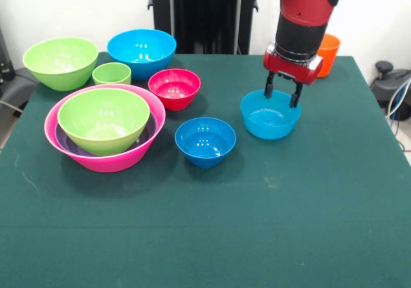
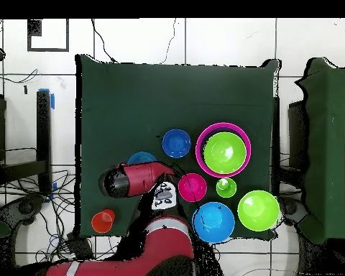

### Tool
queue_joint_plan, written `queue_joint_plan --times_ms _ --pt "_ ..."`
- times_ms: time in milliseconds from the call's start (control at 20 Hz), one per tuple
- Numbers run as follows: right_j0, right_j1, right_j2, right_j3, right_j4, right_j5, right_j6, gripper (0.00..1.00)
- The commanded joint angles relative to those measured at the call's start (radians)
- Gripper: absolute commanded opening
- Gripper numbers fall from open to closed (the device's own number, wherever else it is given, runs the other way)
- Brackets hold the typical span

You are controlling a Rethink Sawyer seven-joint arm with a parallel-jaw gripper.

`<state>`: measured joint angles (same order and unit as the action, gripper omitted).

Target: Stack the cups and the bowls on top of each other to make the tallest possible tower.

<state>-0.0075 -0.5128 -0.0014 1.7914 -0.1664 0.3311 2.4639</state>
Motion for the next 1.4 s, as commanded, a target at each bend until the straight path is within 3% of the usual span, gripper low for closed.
queue_joint_plan --times_ms 50,450,700,1400 --pt "-0.023 -0.048 0.094 0.030 0.015 0.138 -0.014 1.00" --pt "-0.034 -0.053 0.105 0.046 0.005 0.121 -0.006 1.00" --pt "-0.015 0.017 0.095 0.008 0.002 0.045 0.033 1.00" --pt "-0.011 0.062 0.107 -0.012 0.028 -0.021 0.074 1.00"
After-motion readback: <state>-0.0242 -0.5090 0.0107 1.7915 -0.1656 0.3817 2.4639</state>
